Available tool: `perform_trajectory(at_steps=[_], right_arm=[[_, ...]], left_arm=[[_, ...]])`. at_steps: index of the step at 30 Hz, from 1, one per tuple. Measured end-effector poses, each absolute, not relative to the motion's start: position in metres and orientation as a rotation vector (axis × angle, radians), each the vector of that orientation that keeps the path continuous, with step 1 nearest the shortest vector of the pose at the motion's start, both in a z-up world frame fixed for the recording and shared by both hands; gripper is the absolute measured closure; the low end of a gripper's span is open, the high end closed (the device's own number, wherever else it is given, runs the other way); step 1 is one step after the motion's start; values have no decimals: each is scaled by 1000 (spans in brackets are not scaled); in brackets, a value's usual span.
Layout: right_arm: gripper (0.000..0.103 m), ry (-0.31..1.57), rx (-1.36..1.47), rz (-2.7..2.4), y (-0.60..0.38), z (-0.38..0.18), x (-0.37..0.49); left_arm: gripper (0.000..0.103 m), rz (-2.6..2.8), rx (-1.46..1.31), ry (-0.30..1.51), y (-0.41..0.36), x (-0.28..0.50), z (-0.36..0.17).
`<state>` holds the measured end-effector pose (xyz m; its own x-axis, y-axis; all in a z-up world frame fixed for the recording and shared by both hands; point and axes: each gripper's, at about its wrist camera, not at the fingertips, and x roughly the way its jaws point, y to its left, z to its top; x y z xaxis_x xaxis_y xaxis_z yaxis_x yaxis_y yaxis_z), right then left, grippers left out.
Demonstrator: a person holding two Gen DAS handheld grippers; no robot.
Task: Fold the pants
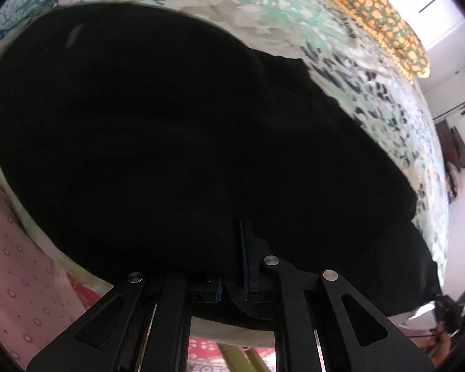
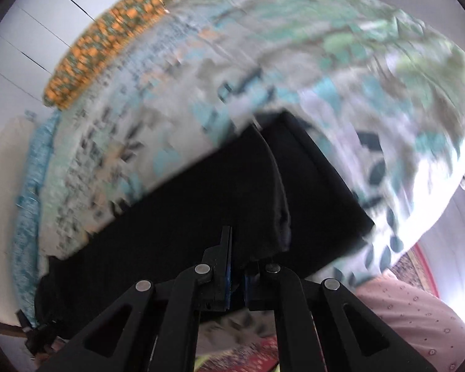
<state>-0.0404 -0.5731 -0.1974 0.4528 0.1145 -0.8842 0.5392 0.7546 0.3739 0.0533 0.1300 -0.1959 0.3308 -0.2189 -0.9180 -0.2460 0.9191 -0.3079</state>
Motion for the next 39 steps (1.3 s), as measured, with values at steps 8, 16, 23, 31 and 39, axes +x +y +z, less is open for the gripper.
perform_trajectory(at_steps=[8,16,23,31,39], right_arm=[[97,1077,627,-301,-577,-183,-40],[97,1114,656,-334,-586,-194,-43],[97,1152,695,-430,-598,-206,-48],[58,1175,605,-498,-588,-193,-46],[23,948,328,-526,-535,-112,-65]], left_arm=[[95,6,-403,1257,130,49,-191],[95,-5,-332,1262,123,47,-192],[95,-42,-244,1273,98,54,-199],[91,-41,-231,1285,95,54,-198],[88,-29,-292,1330,101,54,-203]])
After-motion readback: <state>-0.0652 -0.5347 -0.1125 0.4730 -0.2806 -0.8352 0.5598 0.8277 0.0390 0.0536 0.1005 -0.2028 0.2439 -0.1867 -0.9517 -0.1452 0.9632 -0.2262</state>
